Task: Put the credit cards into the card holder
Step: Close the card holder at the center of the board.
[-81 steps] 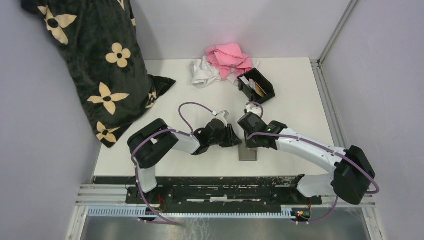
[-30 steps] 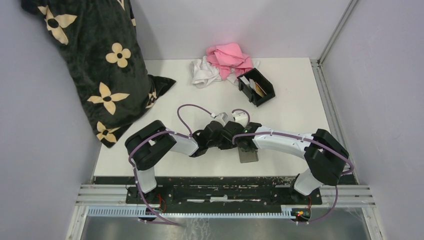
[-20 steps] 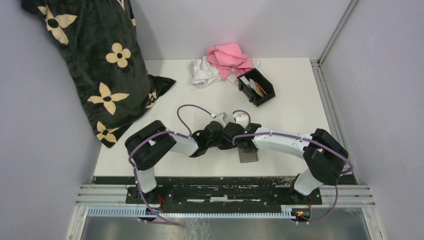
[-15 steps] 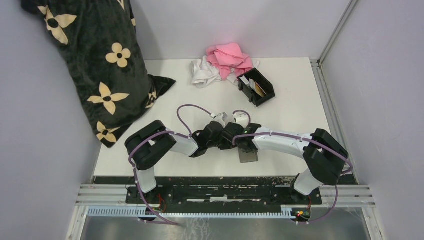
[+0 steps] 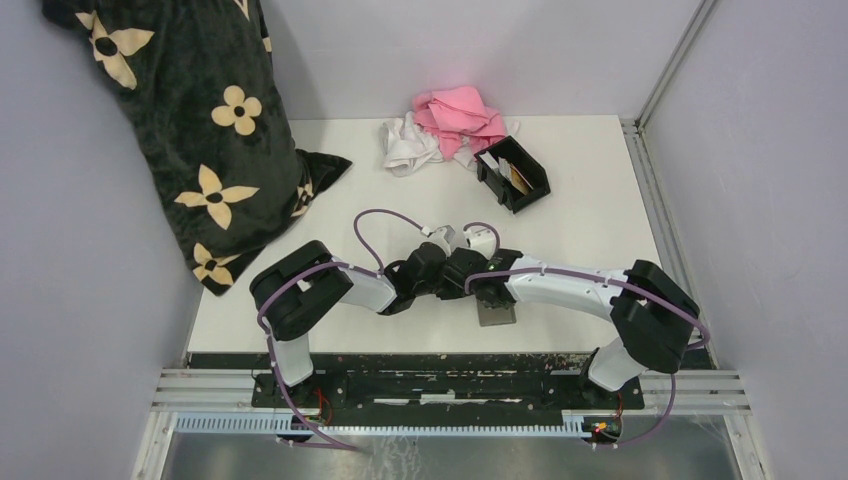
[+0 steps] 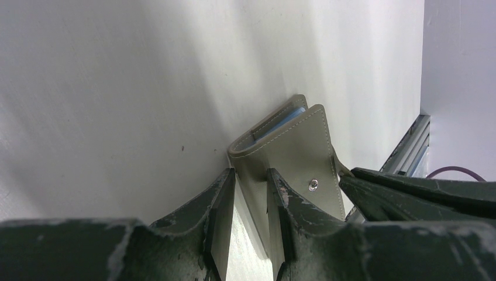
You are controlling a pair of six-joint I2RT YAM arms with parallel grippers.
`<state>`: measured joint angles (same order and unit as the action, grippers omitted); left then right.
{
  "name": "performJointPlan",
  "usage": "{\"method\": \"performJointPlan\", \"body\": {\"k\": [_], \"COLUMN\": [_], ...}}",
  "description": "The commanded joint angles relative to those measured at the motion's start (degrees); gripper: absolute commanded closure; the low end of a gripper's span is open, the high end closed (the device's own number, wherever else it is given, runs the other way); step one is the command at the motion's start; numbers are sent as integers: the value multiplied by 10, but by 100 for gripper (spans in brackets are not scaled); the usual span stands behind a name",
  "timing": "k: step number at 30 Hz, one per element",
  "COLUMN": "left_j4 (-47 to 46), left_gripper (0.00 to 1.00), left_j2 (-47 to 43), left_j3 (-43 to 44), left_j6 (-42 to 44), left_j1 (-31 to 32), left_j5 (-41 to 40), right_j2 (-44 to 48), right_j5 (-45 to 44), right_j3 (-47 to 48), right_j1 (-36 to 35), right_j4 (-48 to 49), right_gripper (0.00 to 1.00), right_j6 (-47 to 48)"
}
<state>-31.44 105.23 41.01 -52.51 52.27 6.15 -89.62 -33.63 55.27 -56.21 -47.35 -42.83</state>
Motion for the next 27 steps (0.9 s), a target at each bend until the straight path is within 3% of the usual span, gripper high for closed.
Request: {"method": "performJointPlan", "body": {"k": [1,27], "left_j4": [83,50], "left_gripper": [64,61], "left_j2": [21,-31], "left_j3": [-19,-53], "left_j6": [-4,-8], "left_j1": [8,19], "left_j5": [-12,-6], "right_j2": [2,-81], "right_j5": [-8,-1], "right_j3": [31,54], "right_j1": [-14,-36], "right_j4": [-3,14], "right_gripper": [92,92], "right_j6": [-12,-25]}}
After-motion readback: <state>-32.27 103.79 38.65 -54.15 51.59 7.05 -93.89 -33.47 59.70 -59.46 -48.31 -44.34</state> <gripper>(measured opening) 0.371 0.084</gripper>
